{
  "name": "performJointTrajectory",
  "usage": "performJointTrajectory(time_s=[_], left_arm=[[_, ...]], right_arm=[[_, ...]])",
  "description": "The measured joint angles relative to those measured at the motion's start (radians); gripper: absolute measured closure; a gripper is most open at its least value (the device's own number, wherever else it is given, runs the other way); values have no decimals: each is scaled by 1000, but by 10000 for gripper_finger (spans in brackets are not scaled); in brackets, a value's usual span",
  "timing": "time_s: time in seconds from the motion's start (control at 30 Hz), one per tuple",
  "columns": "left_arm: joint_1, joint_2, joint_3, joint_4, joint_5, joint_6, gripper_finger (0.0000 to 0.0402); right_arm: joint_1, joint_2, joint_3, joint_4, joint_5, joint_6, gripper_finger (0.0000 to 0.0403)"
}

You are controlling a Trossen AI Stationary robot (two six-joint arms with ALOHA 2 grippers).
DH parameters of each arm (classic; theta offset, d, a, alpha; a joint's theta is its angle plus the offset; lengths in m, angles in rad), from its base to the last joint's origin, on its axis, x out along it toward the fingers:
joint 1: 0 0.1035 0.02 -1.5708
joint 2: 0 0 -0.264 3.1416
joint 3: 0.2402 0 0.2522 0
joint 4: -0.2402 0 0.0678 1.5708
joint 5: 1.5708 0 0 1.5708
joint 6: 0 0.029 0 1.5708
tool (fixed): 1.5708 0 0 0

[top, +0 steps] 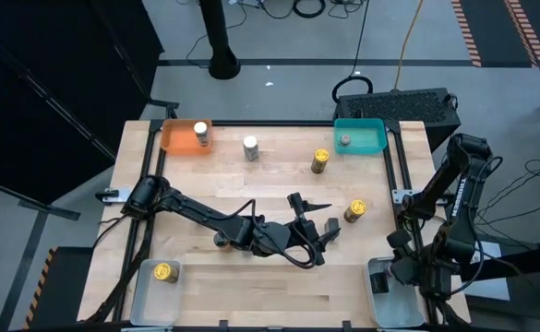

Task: Sort spices by type
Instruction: Put the top black seasoning bottle into the gray bin, then put the bottom white seasoning bottle into the orange bin

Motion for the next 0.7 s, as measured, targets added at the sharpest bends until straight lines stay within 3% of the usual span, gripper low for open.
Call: performJointTrajectory(time_s=[0.1,0.27,0.37,0.53,0.7], left_arm=[[0,0,0,-1,0,0,88],[0,0,0,-4,0,0,88],[0,0,0,-4,0,0,88],[0,0,0,-4,0,0,88],[0,0,0,-4,0,0,88]], right_arm=[[0,0,0,0,0,42,224],[0,0,-1,-16,-13,135,111],[0,0,-1,-31,-24,180,64],[0,0,31,-40,-27,202,43],[0,0,128,-164,-27,241,41]])
